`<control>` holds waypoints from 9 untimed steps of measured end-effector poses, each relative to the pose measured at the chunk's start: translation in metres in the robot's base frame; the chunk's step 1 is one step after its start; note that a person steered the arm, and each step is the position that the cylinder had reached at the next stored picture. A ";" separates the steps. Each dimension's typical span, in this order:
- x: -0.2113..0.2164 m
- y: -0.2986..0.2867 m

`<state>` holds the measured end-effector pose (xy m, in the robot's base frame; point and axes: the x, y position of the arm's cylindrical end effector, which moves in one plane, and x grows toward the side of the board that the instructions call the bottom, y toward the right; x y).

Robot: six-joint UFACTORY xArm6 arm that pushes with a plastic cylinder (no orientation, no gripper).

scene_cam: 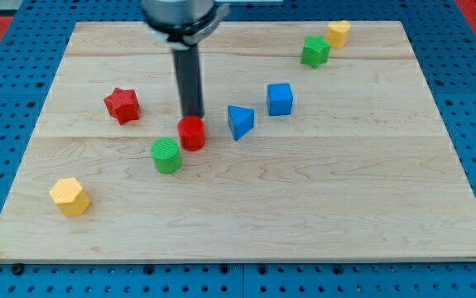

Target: Move the red circle to the top right of the blue cube

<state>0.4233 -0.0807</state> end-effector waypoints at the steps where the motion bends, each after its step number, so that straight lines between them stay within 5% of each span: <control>1: 0.036 -0.026; 5: 0.080 0.004; 8: 0.048 -0.014; 9: 0.043 0.036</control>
<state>0.4664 -0.0450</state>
